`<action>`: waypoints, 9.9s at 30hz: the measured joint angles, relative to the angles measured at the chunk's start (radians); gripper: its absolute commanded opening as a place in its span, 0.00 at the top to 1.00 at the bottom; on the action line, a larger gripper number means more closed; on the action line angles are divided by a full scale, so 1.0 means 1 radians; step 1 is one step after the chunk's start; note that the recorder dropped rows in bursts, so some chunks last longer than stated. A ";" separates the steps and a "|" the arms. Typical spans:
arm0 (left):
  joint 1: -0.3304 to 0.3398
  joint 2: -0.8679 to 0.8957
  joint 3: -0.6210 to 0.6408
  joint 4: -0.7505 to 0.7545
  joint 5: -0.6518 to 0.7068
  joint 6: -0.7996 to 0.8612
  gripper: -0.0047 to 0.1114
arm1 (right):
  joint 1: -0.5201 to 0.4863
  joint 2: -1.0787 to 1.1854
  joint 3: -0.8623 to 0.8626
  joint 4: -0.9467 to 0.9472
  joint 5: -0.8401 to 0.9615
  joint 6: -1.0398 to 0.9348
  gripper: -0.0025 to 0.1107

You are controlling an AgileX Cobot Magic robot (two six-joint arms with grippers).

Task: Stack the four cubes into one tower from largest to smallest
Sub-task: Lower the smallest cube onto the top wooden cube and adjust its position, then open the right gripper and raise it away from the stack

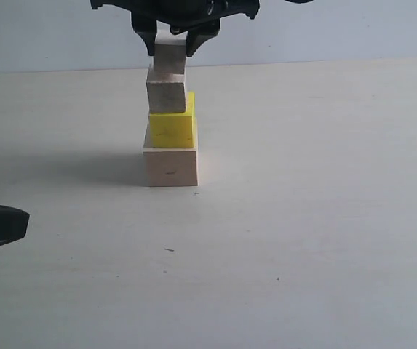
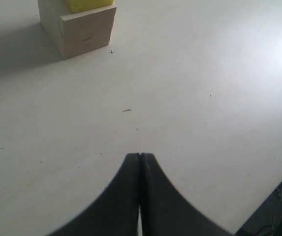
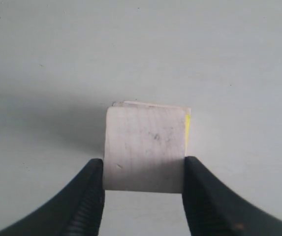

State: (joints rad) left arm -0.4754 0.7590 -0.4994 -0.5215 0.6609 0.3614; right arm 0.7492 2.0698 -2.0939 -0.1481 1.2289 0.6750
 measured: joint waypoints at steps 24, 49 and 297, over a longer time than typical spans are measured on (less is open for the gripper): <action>0.000 0.000 0.000 -0.004 0.000 0.000 0.96 | 0.000 0.013 0.000 -0.002 0.000 0.000 0.72; 0.000 0.000 0.000 -0.004 0.000 0.000 0.96 | 0.000 0.013 0.000 0.037 -0.002 0.034 0.50; -0.001 0.000 0.000 0.084 -0.005 0.000 0.96 | -0.369 -0.205 0.000 -0.010 -0.005 -0.378 0.98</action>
State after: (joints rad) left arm -0.4763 0.7590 -0.4994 -0.4375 0.6557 0.3614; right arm 0.3803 1.8646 -2.0939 -0.1582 1.2237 0.2972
